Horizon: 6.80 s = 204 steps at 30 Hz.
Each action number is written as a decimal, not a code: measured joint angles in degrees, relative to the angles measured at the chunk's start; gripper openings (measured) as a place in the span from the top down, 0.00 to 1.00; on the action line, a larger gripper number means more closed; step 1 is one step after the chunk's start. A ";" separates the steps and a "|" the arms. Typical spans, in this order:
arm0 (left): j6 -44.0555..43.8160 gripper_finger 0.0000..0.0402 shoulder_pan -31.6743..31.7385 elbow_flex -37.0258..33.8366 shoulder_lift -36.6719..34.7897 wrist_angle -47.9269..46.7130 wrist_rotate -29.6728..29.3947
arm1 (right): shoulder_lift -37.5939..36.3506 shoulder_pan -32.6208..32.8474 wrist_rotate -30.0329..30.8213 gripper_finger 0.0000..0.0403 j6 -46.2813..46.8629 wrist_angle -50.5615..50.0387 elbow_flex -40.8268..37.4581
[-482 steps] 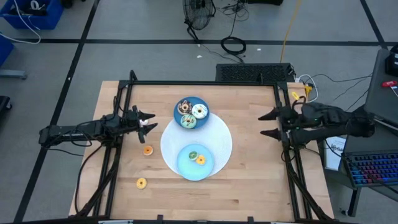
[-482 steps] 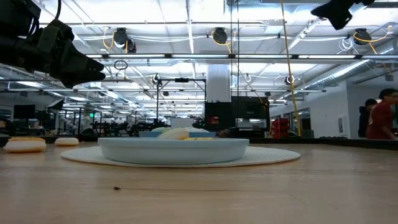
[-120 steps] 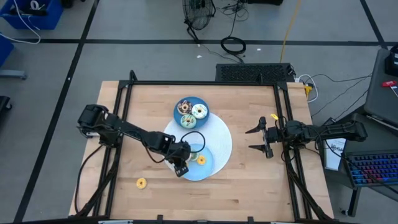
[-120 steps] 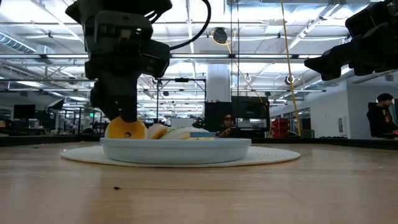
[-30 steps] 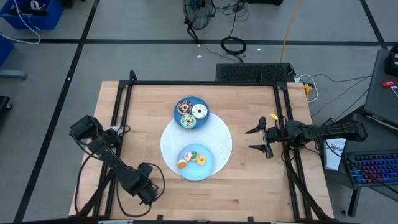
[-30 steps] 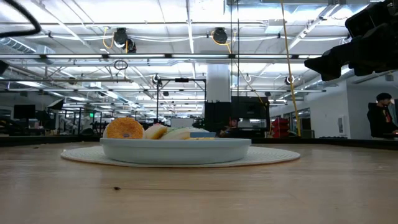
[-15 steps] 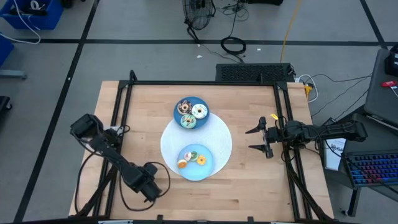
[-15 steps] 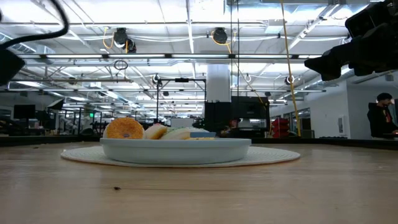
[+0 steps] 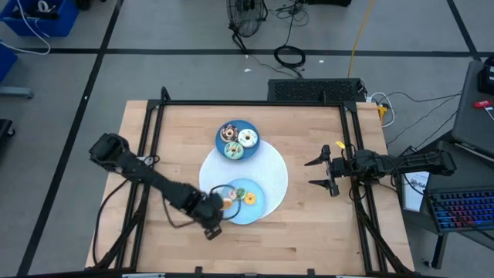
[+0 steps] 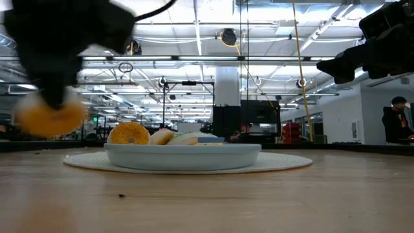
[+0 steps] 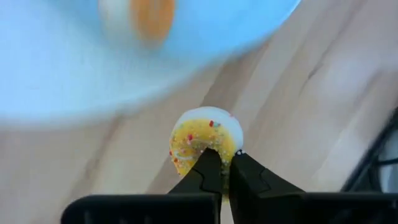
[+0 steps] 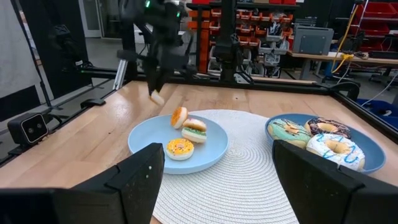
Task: Pick & Place donuts
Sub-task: Put the small yellow donut on the light blue plate
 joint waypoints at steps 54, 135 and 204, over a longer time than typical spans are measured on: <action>38.40 0.56 10.93 32.36 24.23 -13.12 -2.76 | 0.02 0.02 0.00 0.30 0.00 -0.02 0.01; 66.48 0.14 23.39 34.59 22.84 31.38 9.34 | 7.00 0.02 1.82 0.30 3.27 13.25 0.00; 64.51 0.14 22.97 -1.41 -11.20 43.93 -2.08 | 33.27 4.02 -7.43 0.99 4.52 38.79 0.00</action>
